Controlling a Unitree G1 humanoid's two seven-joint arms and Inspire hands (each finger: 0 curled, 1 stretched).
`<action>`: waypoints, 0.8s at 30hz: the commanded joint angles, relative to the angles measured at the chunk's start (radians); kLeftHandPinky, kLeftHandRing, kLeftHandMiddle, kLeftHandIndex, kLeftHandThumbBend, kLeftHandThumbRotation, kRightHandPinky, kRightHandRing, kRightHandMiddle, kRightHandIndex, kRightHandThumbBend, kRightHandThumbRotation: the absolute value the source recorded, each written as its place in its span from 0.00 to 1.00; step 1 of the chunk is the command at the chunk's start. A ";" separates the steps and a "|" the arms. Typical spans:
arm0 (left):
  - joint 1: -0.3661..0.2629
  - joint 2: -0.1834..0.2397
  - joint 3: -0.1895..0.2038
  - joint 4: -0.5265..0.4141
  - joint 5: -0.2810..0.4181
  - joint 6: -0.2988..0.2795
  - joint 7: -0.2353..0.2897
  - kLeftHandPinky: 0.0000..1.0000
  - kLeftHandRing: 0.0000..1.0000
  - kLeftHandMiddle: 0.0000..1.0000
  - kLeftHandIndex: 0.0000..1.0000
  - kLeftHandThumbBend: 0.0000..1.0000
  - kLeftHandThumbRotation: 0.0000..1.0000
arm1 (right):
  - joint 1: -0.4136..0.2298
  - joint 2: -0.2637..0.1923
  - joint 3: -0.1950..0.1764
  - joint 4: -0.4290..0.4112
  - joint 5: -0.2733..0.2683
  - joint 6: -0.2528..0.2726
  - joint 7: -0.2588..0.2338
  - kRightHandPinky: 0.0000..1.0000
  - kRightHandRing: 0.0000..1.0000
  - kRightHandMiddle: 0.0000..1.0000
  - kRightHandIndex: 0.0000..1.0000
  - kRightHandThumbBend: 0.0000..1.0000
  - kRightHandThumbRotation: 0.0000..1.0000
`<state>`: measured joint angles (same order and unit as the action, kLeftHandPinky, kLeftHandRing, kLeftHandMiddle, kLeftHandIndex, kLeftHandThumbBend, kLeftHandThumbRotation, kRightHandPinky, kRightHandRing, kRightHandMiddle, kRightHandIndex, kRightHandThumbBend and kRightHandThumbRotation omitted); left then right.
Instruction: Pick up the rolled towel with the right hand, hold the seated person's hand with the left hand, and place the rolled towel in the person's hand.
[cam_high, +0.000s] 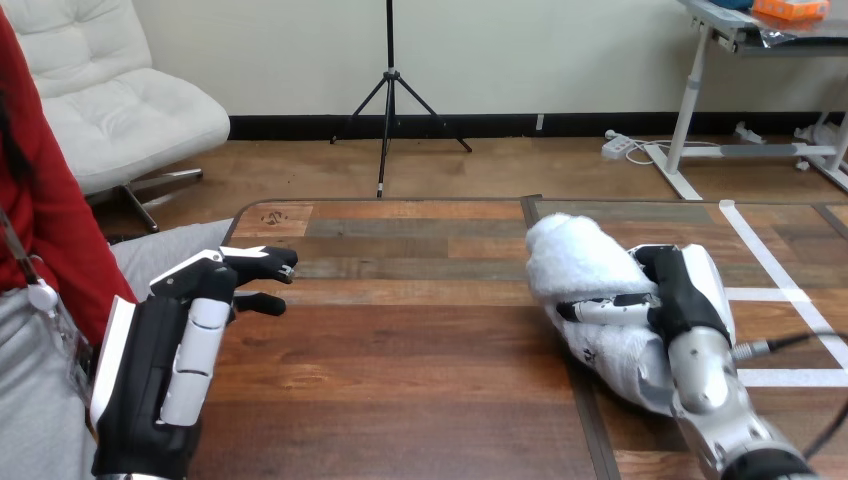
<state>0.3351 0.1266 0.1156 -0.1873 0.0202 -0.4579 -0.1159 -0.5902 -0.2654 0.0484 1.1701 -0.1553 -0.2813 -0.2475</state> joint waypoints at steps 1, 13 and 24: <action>-0.041 0.032 0.039 -0.017 0.086 -0.027 0.046 0.60 0.71 0.68 0.58 0.65 1.00 | 0.003 0.021 -0.065 -0.118 0.071 -0.118 0.036 0.36 0.40 0.44 0.45 0.82 0.00; -0.033 0.057 0.058 -0.034 0.129 0.043 0.061 0.73 0.77 0.74 0.67 0.72 0.79 | 0.088 0.042 -0.164 -0.223 0.243 -0.289 0.230 0.35 0.38 0.42 0.44 0.81 0.00; -0.048 0.100 0.076 -0.006 0.176 0.036 0.065 0.74 0.80 0.78 0.73 0.77 0.72 | 0.141 0.058 -0.224 -0.308 0.377 -0.341 0.393 0.30 0.35 0.41 0.44 0.80 0.00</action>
<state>0.3357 0.1898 0.1812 -0.1888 0.1708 -0.3971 -0.0636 -0.4057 -0.2213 -0.1252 0.9646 0.1598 -0.5601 0.0936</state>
